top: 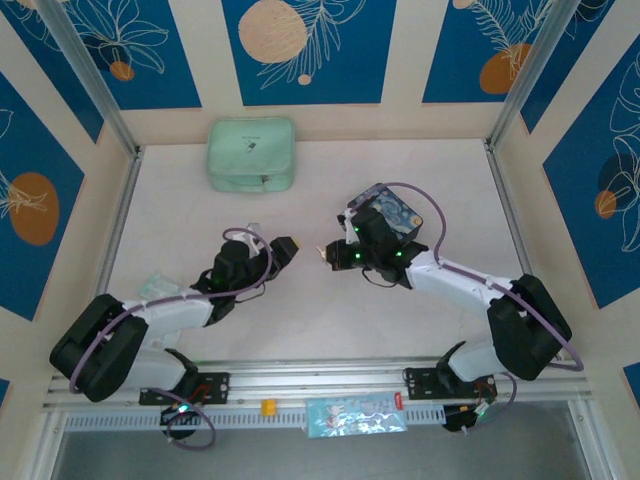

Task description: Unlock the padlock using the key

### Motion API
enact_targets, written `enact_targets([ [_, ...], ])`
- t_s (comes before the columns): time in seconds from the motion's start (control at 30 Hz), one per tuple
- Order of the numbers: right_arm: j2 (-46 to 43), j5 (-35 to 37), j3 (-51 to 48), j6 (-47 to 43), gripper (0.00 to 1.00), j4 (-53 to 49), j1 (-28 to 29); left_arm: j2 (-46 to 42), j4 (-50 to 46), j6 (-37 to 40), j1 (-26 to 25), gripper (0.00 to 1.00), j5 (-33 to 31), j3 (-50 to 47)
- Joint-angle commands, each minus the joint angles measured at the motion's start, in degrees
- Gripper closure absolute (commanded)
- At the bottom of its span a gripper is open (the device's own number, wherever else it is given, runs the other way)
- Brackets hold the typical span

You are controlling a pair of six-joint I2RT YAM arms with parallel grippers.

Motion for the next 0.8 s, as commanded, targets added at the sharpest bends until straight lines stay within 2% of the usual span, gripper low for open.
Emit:
enact_targets([
  [0.0,-1.7,-1.5,-1.2,9.0,1.00,2.3,-1.3,1.1,5.6,0.1,-1.2,0.32,1.4,1.8],
  [0.2,-3.4,-0.6,0.3,18.2,1.00,0.6,-4.2,6.4,19.4,1.4,-1.9,0.31,3.4,1.6],
  [0.4,-3.6,-0.6,3.0,22.8,1.00,2.3,-4.4,19.4,40.3,-4.8,-3.6,0.22,3.9,3.9],
  [0.53,-3.3,0.8,2.7,25.1,1.00,4.3,-4.4,22.6,41.7,-5.3,-5.7,0.14,2.1,6.9],
  [0.77,-1.1,0.5,2.9,26.4,1.00,8.6,-4.3,25.1,41.6,-11.0,-7.5,0.13,0.3,7.9],
])
